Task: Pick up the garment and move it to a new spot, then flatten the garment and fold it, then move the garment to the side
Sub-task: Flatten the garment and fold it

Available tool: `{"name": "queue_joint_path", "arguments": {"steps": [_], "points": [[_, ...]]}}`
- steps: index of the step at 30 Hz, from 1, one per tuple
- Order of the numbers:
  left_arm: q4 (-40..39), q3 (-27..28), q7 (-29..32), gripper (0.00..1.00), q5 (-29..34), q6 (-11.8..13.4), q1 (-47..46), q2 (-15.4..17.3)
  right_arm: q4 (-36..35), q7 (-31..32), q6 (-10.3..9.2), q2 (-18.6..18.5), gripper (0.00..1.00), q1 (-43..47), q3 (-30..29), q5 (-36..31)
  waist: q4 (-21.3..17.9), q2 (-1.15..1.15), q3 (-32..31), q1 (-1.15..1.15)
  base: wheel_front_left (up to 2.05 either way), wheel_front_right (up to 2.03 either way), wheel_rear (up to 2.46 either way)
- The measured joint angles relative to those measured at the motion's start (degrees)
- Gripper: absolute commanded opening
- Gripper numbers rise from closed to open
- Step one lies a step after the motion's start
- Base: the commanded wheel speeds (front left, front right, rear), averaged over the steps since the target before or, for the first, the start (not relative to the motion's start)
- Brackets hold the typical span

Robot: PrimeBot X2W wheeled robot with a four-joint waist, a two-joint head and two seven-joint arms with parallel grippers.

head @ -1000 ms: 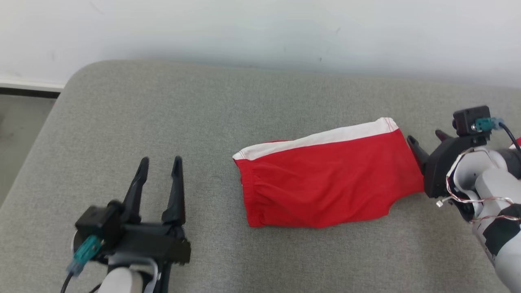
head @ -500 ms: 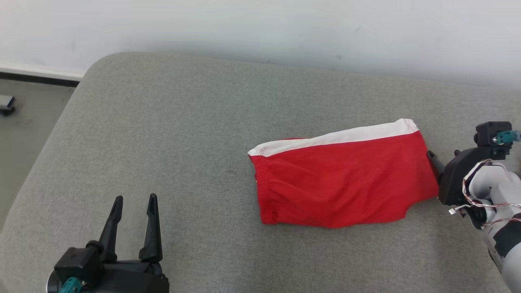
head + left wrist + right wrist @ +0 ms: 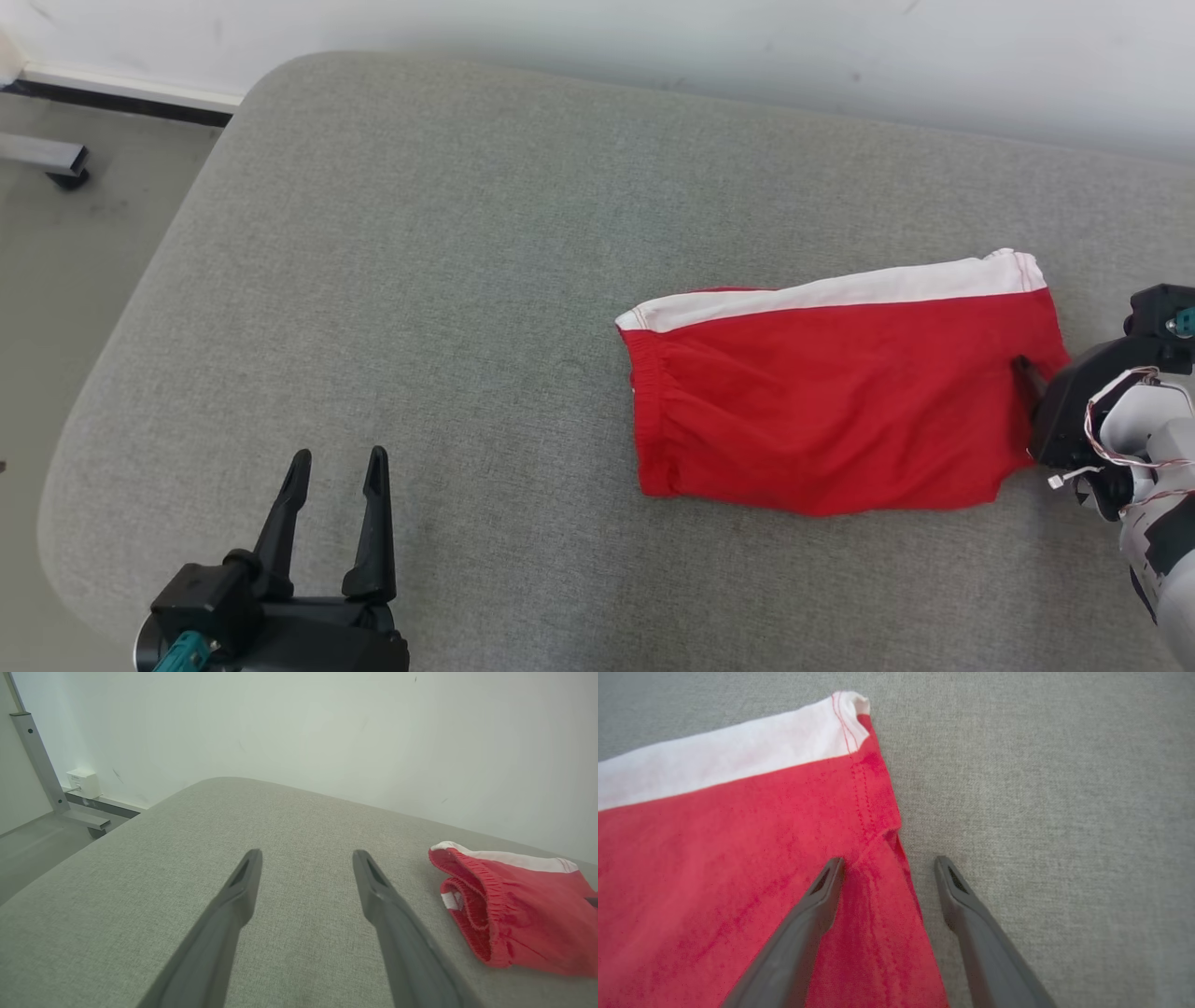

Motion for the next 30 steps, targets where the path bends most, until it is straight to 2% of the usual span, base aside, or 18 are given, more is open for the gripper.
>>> {"name": "queue_joint_path", "arguments": {"steps": [7,8,9,10,13,21,30], "points": [[0.05,-0.70,0.00,1.00,-1.38,0.64,-0.21,-0.02,0.47,2.91,-0.35,0.85,1.00,-0.15,0.16,0.69,1.12,-0.01,0.91,-0.01,0.00,0.00,0.00],[0.13,-0.85,0.00,1.00,-1.42,0.65,-0.25,-0.02,0.42,3.12,-0.37,0.86,0.85,-0.08,0.30,0.71,1.25,-0.01,0.91,-0.01,0.00,0.00,0.00],[0.25,-0.99,0.00,1.00,-1.51,0.65,-0.29,-0.02,0.33,3.49,-0.42,0.86,0.34,-0.04,0.48,0.75,1.39,-0.01,0.89,-0.01,0.00,0.00,0.00],[0.35,-1.26,0.00,1.00,-1.60,0.66,-0.34,-0.02,0.25,3.71,-0.42,0.86,0.00,0.04,0.57,0.87,1.54,-0.01,0.83,-0.01,0.00,0.00,0.00],[0.59,-1.91,0.00,1.00,-1.92,0.67,-0.74,-0.03,-0.03,4.04,-0.35,0.88,0.00,0.41,0.71,1.40,2.15,-0.01,0.73,-0.01,0.00,0.00,0.00],[1.52,-1.54,0.00,1.00,-1.82,0.74,-0.49,-0.02,1.74,-0.18,0.02,0.92,0.00,1.40,-1.16,1.59,2.82,0.00,-1.00,0.00,0.00,0.00,0.00],[1.90,-0.08,0.00,1.00,-1.46,0.64,0.92,-0.04,2.97,-2.82,0.01,-0.03,0.00,2.57,-0.68,-1.12,-0.47,0.00,-3.69,0.00,0.00,0.00,0.00]]}}
